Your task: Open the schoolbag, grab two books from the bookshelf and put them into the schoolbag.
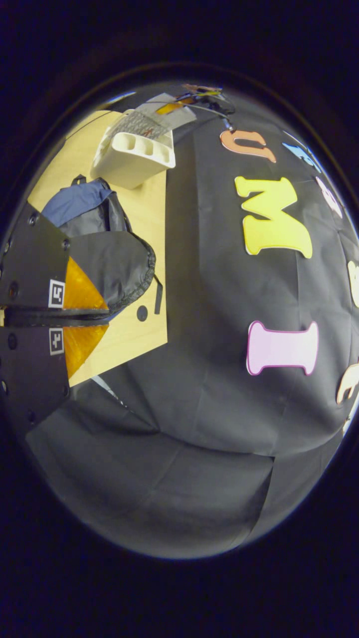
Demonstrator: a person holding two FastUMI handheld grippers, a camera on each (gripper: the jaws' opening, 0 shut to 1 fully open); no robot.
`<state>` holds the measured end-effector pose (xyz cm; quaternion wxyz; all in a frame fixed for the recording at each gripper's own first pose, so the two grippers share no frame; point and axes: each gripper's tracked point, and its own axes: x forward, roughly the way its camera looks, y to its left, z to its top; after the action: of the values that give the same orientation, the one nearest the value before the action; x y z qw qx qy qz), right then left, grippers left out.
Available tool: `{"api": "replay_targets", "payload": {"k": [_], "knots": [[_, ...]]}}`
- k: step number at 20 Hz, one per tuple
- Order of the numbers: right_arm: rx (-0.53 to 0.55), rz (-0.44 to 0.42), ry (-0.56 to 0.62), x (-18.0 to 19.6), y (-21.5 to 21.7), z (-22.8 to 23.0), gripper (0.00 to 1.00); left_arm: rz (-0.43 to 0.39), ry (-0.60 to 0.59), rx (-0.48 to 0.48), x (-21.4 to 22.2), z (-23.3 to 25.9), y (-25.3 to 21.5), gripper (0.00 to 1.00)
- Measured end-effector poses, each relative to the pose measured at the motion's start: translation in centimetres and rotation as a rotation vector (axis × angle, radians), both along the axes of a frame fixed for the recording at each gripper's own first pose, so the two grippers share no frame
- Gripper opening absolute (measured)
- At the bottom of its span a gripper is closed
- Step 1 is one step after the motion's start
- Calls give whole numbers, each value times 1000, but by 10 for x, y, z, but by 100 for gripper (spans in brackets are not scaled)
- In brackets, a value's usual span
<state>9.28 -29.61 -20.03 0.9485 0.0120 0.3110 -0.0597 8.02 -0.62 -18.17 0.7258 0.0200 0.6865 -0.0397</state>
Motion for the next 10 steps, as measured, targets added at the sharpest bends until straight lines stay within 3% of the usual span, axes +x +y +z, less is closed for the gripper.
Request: {"api": "replay_targets", "payload": {"k": [6,10], "knots": [[-10,-11,5,-2,6,5,0,4,-135,-88,-36,95,16,46],[-22,-17,6,-5,10,7,0,127,-154,-311,-57,123,-13,43]]}}
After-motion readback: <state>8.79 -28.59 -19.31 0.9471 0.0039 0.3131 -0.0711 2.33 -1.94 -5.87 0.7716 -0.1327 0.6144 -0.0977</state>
